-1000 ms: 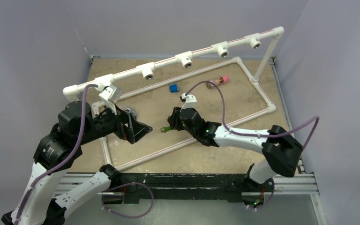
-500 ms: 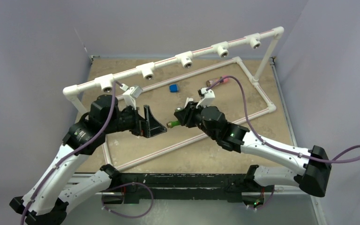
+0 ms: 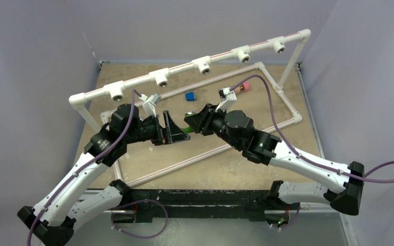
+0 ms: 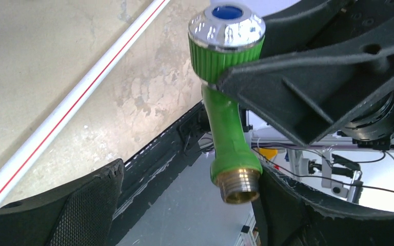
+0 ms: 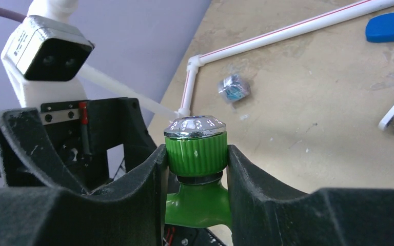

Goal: Install the water faucets

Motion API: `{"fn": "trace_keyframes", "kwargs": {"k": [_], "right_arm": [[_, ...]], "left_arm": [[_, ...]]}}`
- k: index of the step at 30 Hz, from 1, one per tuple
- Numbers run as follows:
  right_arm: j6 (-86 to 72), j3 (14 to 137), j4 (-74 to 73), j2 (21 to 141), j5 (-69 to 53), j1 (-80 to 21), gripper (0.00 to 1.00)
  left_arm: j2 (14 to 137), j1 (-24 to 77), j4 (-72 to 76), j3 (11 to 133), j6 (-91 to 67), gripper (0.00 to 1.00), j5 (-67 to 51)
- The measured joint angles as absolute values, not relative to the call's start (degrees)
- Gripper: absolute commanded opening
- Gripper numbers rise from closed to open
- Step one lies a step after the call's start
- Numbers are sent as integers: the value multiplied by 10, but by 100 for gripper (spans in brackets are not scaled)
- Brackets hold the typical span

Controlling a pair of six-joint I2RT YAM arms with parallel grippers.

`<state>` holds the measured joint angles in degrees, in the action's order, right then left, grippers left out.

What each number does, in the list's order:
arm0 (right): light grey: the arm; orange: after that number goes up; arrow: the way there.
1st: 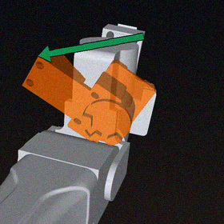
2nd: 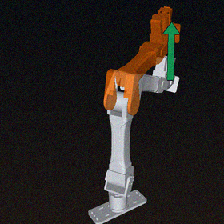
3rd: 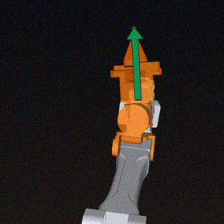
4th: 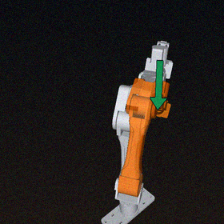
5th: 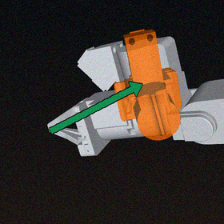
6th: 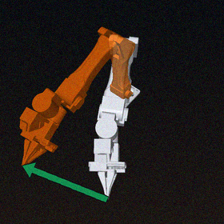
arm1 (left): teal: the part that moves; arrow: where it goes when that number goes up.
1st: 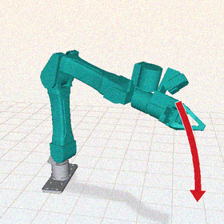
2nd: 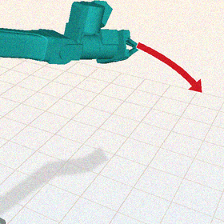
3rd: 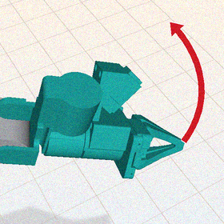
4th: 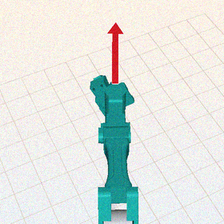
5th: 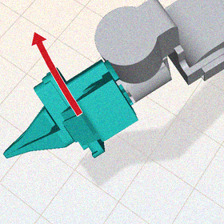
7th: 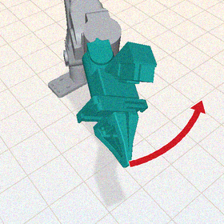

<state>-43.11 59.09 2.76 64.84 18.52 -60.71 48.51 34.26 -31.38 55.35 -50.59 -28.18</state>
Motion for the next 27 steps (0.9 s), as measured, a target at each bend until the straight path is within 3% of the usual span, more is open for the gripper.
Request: {"fn": "trace_keyframes", "kwargs": {"k": [14,27], "right_arm": [[-484,668,-40,702,265,-665,0],[-529,687,-87,719,325,-695,0]], "left_arm": [[474,343,-272,541,-567,63,-268],[444,343,-290,541,-575,50,-241]]}}
